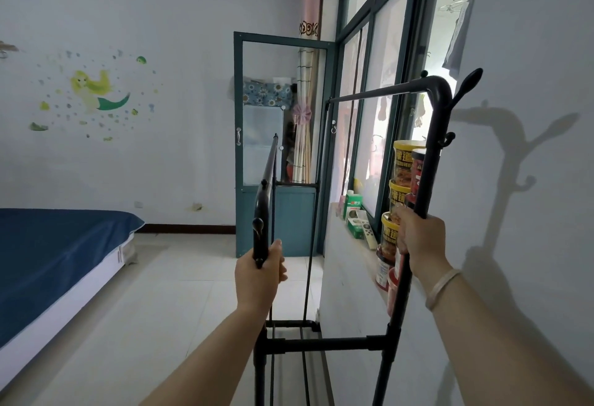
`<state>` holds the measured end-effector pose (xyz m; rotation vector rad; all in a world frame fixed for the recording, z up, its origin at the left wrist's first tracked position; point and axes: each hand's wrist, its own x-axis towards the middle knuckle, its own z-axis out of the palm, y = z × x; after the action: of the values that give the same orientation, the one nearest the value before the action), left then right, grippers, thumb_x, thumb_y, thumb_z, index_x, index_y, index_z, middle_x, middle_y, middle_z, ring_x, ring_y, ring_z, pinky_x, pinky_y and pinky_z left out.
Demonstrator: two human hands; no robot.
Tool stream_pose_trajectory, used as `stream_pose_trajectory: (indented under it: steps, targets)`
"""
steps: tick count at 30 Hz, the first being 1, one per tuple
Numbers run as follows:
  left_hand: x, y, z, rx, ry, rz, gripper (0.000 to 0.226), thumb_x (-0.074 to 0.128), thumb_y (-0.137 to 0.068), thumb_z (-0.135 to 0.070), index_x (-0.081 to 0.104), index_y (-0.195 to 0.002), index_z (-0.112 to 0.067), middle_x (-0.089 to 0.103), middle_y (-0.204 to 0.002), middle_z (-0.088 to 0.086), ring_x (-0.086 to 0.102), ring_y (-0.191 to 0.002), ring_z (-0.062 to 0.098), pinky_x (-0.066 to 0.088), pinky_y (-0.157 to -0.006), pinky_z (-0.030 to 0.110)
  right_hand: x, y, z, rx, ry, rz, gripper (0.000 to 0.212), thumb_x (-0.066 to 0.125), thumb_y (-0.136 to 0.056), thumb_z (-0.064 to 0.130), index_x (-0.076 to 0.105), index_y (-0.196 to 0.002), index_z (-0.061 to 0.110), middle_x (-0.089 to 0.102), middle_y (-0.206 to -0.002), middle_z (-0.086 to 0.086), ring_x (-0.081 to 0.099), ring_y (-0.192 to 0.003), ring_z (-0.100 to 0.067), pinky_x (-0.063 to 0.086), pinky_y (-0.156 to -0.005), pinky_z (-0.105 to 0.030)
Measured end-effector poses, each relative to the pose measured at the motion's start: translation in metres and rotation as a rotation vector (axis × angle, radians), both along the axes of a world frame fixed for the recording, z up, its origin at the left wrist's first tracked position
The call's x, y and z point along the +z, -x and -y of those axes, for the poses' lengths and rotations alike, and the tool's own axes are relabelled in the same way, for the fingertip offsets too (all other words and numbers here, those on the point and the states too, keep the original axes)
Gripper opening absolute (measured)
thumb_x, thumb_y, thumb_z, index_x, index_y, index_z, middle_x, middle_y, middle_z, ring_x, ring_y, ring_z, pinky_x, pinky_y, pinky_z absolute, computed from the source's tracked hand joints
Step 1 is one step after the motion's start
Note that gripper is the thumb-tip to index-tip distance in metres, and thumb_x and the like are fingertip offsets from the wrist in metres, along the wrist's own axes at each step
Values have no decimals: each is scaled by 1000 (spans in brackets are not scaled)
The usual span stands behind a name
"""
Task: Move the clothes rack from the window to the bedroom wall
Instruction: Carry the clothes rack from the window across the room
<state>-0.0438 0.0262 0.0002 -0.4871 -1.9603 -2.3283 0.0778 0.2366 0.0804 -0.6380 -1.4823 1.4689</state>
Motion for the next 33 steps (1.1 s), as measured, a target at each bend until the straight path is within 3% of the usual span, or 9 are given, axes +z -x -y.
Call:
stream_pose_trajectory:
  steps: [3, 5, 7, 12, 18, 21, 24, 29, 33]
  targets:
    - [-1, 0, -1, 50, 9, 2, 46, 65, -88, -29, 45, -48, -18, 40, -35, -11, 37, -34, 2, 34, -36, 13, -3, 4, 3, -31, -17, -55, 19, 66, -85, 16, 56, -69, 12, 45, -42, 8, 37, -31, -5, 32, -35, -20]
    - [0, 1, -1, 88, 3, -13, 59, 65, -88, -27, 34, -38, -25, 31, -32, -13, 29, -31, 3, 28, -33, 11, -6, 5, 5, -39, -34, -81, 19, 66, -86, 18, 56, -70, 15, 49, -51, 5, 40, -33, -3, 34, -37, -20]
    - [3, 2, -1, 104, 2, -22, 62, 64, -89, -28, 36, -34, -25, 29, -31, -13, 29, -31, 4, 27, -34, 13, -5, 8, 7, -35, -42, -107, 17, 66, -87, 18, 55, -74, 16, 49, -61, 2, 41, -34, -1, 35, -37, -20]
    - [6, 8, 1, 124, -19, -23, 50, 64, -89, -30, 36, -48, -19, 33, -33, -12, 32, -39, 7, 33, -46, 26, -3, 16, 7, -28, -63, -146, 11, 66, -87, 16, 59, -92, 8, 50, -68, 3, 49, -45, -2, 38, -41, -16]
    - [-1, 16, -3, 153, -13, -49, 51, 63, -90, -28, 35, -47, -21, 34, -34, -13, 32, -38, 5, 34, -47, 27, -11, 28, 2, 2, -85, -168, 18, 65, -88, 19, 54, -99, 10, 48, -76, 3, 45, -60, -8, 38, -51, -20]
    - [-3, 25, -4, 168, -6, -75, 51, 63, -90, -28, 34, -47, -21, 34, -34, -13, 31, -37, 4, 33, -46, 26, -11, 37, 0, -11, -94, -175, 14, 66, -87, 18, 55, -87, 11, 50, -72, 4, 48, -54, -6, 38, -49, -21]
    - [-5, 35, -7, 200, 14, -86, 50, 63, -89, -29, 36, -49, -18, 35, -34, -12, 32, -37, 5, 33, -45, 22, -11, 48, -2, -13, -72, -195, 24, 67, -86, 16, 51, -68, 21, 52, -60, 9, 49, -40, 1, 38, -40, -18]
    - [-6, 51, -11, 248, 14, -101, 51, 63, -89, -28, 35, -47, -21, 34, -34, -13, 31, -37, 5, 29, -39, 12, -12, 70, -10, 28, -54, -205, 30, 68, -84, 22, 47, -64, 26, 48, -44, 14, 43, -34, 1, 34, -36, -18]
    - [-6, 65, -18, 266, 3, -127, 51, 63, -89, -27, 37, -45, -24, 36, -35, -12, 33, -38, 4, 30, -39, 13, -12, 89, -20, 63, -41, -204, 29, 68, -83, 25, 48, -62, 26, 48, -49, 12, 43, -35, 1, 33, -38, -18]
